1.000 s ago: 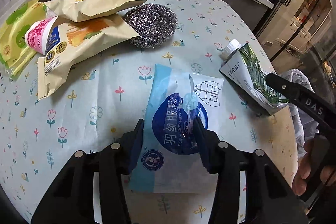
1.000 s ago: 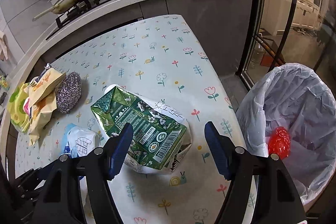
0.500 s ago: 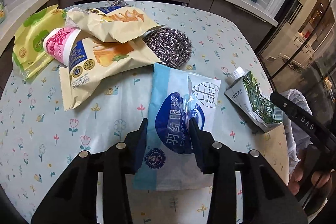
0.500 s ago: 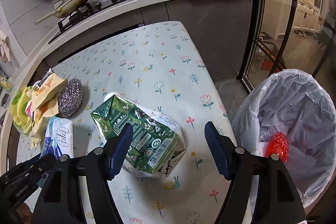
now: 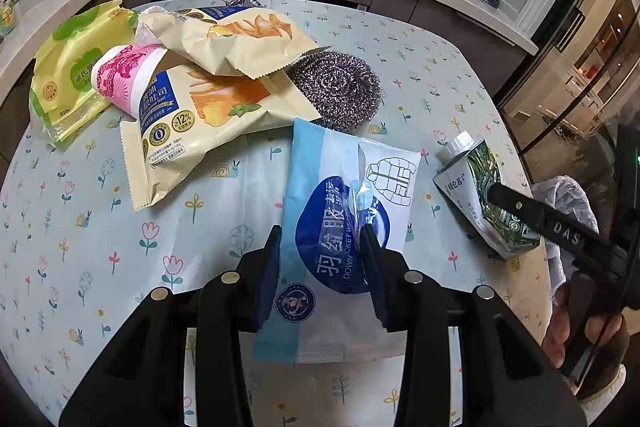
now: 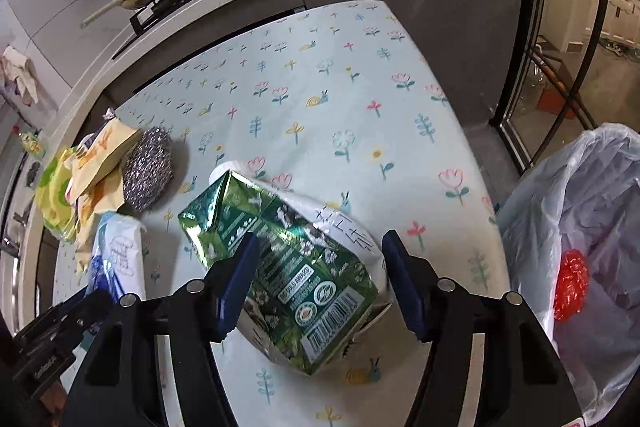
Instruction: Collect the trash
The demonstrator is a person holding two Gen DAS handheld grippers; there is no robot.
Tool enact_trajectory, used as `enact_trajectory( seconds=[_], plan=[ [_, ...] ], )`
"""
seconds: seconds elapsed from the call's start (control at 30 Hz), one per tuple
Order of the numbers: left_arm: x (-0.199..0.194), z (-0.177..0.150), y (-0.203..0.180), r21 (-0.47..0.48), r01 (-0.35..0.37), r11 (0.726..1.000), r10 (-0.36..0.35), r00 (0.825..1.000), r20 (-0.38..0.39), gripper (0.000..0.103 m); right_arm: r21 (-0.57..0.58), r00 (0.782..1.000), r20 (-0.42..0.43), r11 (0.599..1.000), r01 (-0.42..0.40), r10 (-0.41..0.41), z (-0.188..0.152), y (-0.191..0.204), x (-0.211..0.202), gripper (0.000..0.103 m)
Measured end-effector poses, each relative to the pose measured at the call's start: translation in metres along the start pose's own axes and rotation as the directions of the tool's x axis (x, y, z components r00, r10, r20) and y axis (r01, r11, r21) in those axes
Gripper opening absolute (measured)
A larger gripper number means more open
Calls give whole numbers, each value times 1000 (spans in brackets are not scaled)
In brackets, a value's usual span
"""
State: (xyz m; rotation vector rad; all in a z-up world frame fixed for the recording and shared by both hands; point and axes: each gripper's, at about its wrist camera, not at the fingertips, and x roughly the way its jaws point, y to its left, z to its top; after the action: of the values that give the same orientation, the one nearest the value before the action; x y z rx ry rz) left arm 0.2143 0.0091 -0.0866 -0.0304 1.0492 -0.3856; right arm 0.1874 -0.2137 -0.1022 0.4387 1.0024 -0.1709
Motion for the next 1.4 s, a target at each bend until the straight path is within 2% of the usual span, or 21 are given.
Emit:
enact_trajectory(
  seconds=[0.1,0.17,0.3,0.6,0.63,0.67,0.77,1.0,1.17,1.3,1.4],
  plan=[
    [2,-1,-4,3,-2,1000,2,1000,-3,37,-36,999,-23,999,-36,35,-20,14,-5,59],
    [2,-1,-7,7,0,1000,0,1000,-5,37,-62,996,-50,995,-73,70,-31,25,-7,51],
    [3,-1,-9,15,-5,1000,5,1000,-5,37,-125,992,-71,986,-111,103,-47,46,-12,51],
    [6,-1,-6,13,-8,1000,8,1000,-13,37,-86,982,-61,979,-183,178,-37,48,-12,52],
    [5,-1,-6,10,-9,1000,10,1000,-11,37,-96,981,-60,977,-189,184,-36,51,-13,43],
    [5,-1,-6,8,-11,1000,11,1000,-8,37,-109,980,-62,975,-194,188,-37,54,-14,27],
    [1,0,-6,7,-10,1000,10,1000,-4,36,-114,980,-53,973,-199,194,-38,57,-20,16],
    [-13,-1,-21,34,0,999,-1,1000,17,36,-84,986,36,984,-157,160,-37,41,-52,14],
    [-31,1,-46,77,29,997,-33,998,47,36,-54,988,99,992,-111,116,-38,21,-81,13],
    [-39,-1,-75,129,43,991,-51,997,59,36,-33,992,97,996,-80,83,-43,1,-89,12],
    [-41,-7,-91,158,49,986,-59,997,57,36,-42,997,59,998,-54,57,-51,-8,-90,12]
  ],
)
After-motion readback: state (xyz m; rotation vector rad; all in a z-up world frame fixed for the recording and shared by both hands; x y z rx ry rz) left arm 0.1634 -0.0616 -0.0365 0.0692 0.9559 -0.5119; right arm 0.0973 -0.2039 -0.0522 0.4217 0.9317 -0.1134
